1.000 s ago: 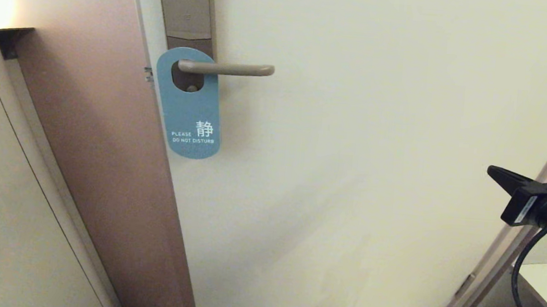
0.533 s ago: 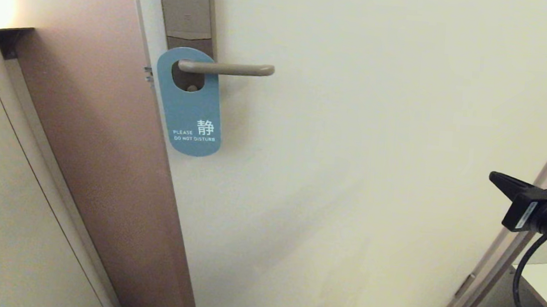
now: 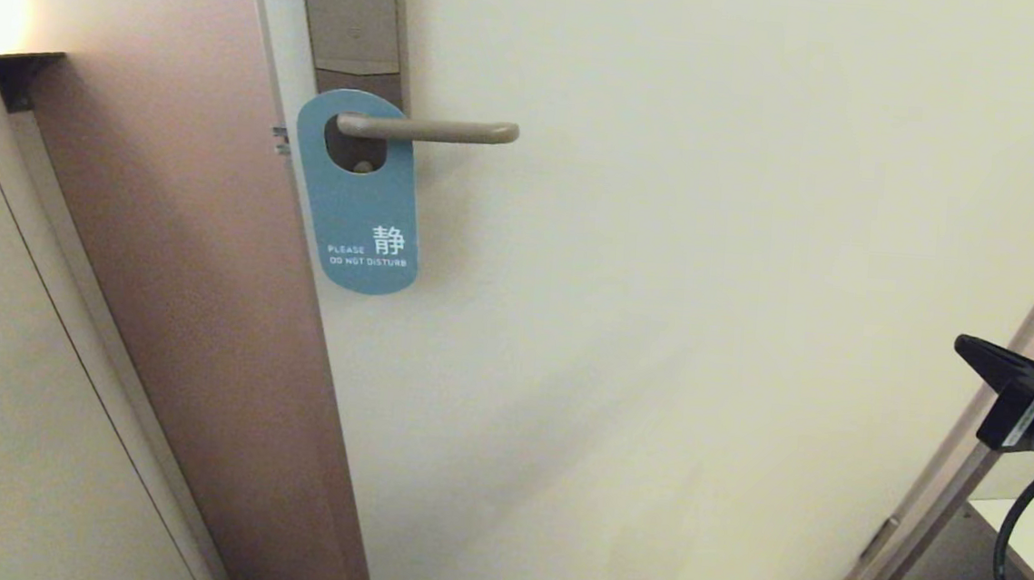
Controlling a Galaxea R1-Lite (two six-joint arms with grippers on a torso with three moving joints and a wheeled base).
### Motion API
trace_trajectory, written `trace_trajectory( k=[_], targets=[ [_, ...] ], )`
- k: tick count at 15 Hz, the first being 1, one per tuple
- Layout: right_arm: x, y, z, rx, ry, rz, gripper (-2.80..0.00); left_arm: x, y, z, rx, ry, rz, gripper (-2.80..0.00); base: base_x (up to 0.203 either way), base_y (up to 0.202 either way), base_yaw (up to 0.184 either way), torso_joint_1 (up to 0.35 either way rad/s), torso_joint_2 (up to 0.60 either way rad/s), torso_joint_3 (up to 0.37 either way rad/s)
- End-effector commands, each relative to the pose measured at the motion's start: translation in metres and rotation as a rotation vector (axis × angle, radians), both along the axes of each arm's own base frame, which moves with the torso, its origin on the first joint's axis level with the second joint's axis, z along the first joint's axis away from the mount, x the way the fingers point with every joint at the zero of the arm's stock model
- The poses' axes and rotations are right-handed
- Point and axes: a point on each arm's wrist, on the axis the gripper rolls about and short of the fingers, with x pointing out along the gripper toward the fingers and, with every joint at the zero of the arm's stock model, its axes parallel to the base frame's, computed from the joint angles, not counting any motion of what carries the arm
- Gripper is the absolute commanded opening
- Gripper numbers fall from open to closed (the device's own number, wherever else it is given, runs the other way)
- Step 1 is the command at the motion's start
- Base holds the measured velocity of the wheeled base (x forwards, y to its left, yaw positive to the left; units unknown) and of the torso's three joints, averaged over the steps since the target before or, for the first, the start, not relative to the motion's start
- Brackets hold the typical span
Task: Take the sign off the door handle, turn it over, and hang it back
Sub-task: Take down the sign
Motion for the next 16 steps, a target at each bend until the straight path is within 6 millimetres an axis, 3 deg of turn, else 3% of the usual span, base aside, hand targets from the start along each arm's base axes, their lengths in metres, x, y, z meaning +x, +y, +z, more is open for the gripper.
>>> trace_trajectory(
  k=[1,16],
  targets=[
    [-0.003,-0.002,0.003,-0.003,-0.021,-0.010,-2.80,0.000,0.000,0.000,0.000,0.001,0.000,-2.80,0.000,0.000,0.000,0.000,0.00,0.000],
    [-0.035,-0.009,-0.011,-0.008,-0.011,-0.068,-2.80,0.000,0.000,0.000,0.000,0.000,0.000,-2.80,0.000,0.000,0.000,0.000,0.00,0.000]
  ],
)
